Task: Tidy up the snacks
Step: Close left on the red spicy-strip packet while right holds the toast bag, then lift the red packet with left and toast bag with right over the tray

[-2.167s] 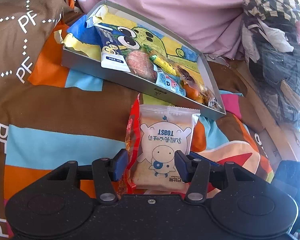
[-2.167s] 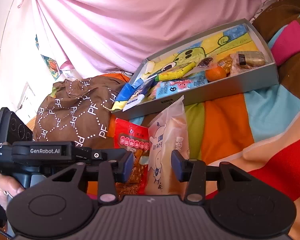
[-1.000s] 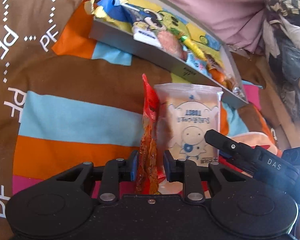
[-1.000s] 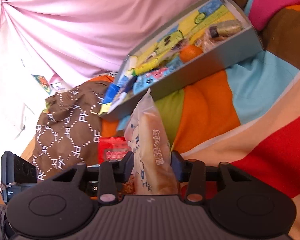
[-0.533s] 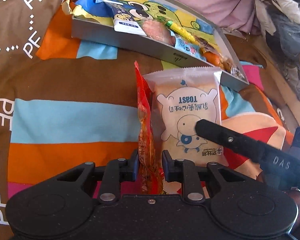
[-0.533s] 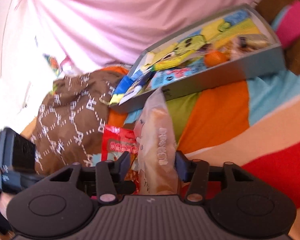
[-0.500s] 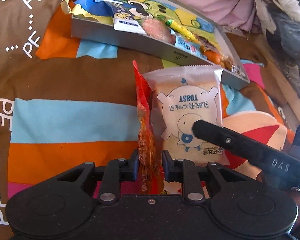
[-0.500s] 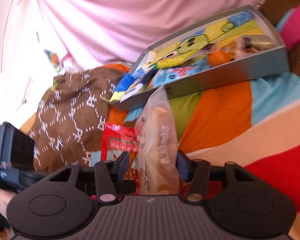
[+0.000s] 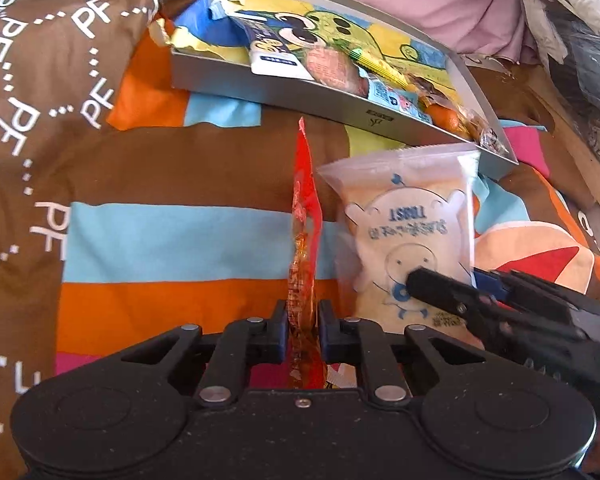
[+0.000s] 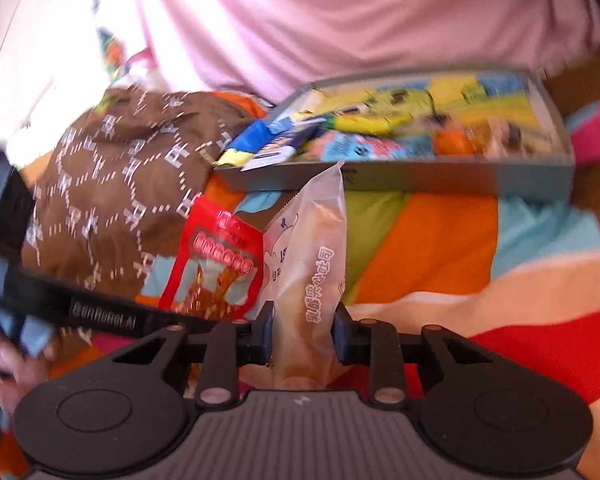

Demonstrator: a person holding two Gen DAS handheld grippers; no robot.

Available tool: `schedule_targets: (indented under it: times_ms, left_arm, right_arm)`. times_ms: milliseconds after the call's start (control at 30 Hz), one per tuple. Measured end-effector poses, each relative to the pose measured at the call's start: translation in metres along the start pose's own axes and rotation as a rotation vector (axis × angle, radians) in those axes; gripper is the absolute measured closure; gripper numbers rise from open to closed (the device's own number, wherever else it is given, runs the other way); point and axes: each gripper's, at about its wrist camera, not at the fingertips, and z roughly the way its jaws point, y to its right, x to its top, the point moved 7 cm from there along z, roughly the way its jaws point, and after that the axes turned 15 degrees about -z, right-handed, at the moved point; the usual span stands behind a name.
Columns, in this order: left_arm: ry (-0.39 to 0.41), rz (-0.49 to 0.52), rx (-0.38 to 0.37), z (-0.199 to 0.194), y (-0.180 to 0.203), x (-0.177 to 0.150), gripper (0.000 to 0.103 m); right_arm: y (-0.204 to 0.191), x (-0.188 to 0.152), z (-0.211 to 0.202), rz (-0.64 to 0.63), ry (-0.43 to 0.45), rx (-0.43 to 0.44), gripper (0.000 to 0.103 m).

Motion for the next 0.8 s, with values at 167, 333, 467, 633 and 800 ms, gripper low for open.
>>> schedule_targets:
  times_ms: [167, 333, 467, 633, 800]
  left_arm:
    - [-0.009, -0.006, 0.035, -0.013, -0.005, -0.003, 0.089]
    - [-0.023, 0.004, 0.066, -0.027, -0.009, -0.005, 0.089]
    - [-0.017, 0.007, 0.088, -0.025, -0.009, -0.004, 0.088]
    - [-0.02, -0.001, 0.1, -0.018, -0.011, -0.002, 0.086]
    - [-0.023, -0.021, 0.112, -0.011, -0.015, -0.001, 0.083]
  right_arm:
    - [-0.026, 0.004, -0.015, -0.156, -0.01, -0.036, 0.073]
    - [-0.04, 0.007, -0.02, -0.194, -0.005, -0.025, 0.073]
    - [-0.036, 0.009, -0.011, -0.152, 0.03, 0.003, 0.073]
    - [-0.033, 0.011, -0.003, -0.121, 0.065, 0.047, 0.067]
    - [-0.034, 0.01, 0.003, -0.106, 0.089, 0.067, 0.053]
